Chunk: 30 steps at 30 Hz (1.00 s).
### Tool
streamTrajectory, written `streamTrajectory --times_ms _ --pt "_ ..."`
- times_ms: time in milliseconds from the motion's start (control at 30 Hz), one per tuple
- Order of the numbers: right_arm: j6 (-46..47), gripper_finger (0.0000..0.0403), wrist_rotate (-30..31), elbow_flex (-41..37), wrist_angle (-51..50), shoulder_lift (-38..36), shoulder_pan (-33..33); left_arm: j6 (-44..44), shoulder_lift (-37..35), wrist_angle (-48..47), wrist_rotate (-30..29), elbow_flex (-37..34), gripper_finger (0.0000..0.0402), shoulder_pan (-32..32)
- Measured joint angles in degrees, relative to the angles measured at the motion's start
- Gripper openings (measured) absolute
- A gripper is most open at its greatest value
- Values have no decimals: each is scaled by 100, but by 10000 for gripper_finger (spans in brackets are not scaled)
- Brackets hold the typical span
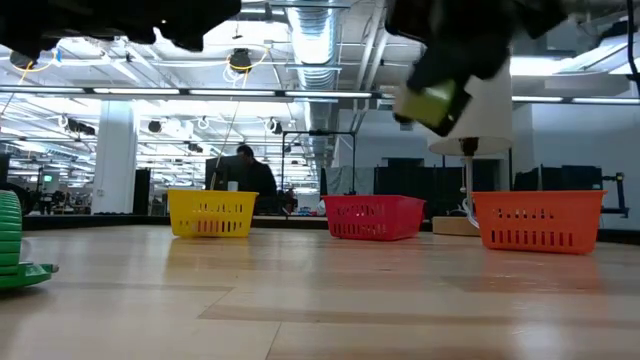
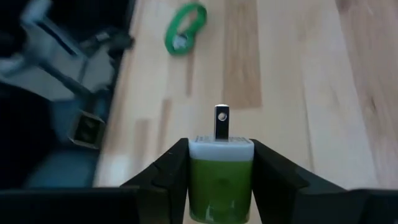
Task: Pick & Place Office items
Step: Put the green adapter into the yellow basket
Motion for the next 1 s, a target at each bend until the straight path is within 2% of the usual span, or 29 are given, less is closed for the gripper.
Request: streamTrajectory --times_ms 167,300,500,700,833,1000 --pt "426 134 -341 311 2 -9 -340 586 225 0 -4 239 171 -6" --pt "475 133 -564 416 1 -9 -532 827 776 -12 3 660 176 18" --pt "596 135 -815 421 -1 -11 -579 1117 1715 -99 174 1308 226 134" --pt "600 135 -1066 421 3 -11 -571 1541 2342 -333 287 1918 280 299" --pt "600 135 -1077 421 -2 -11 -564 1533 2649 -700 746 2372 292 477" --pt "600 135 -1088 421 8 -11 -564 1590 2945 -855 857 2694 289 574"
